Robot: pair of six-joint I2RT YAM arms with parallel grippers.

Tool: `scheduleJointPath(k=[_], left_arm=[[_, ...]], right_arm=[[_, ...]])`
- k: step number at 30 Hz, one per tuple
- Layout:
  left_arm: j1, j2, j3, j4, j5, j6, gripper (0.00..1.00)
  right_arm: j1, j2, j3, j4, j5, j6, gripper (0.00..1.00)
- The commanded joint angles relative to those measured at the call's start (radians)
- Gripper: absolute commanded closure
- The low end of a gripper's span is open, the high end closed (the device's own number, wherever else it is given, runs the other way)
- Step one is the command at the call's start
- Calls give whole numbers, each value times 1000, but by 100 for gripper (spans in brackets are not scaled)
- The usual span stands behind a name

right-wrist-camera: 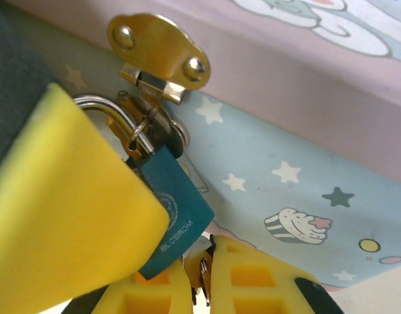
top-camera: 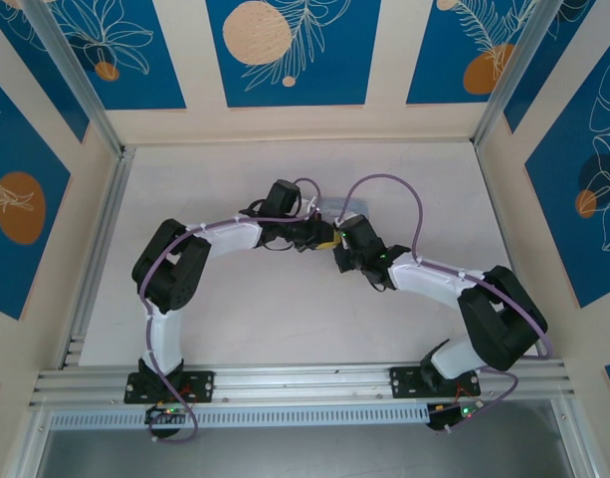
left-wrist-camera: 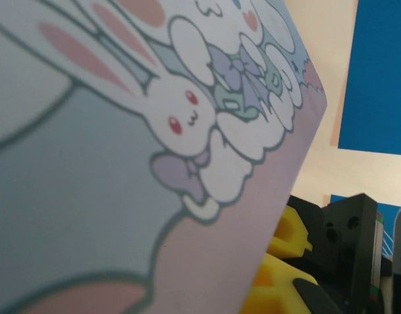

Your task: Unlock a padlock with a key

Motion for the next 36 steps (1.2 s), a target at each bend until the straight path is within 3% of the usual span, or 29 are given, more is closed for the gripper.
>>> scheduleJointPath(k=[1,9,19,21,24,27,36], left_arm=[[-3,21,16,-34,48,26,100],[0,32,23,-39,48,30,100],[0,40,25,-41,39,35,100],[0,39,19,-40,36,35,100],[1,37,12,-34,31,33,100],[3,39,8,-31,31,32,100],[6,38,4,-23,33,30,100]], right_arm=[[-57,-96,21,72,-148,74,100],[-249,-134,-3,111,-603,265,100],[-355,-11,17,151,-960,387,100],[-372,-11,5,171,-976,415,99],[-402,-44,-18,179,-958,445,80],[-438,-98,-43,178,-936,475,71],[-466,-175,-63,123,-840,474,67]])
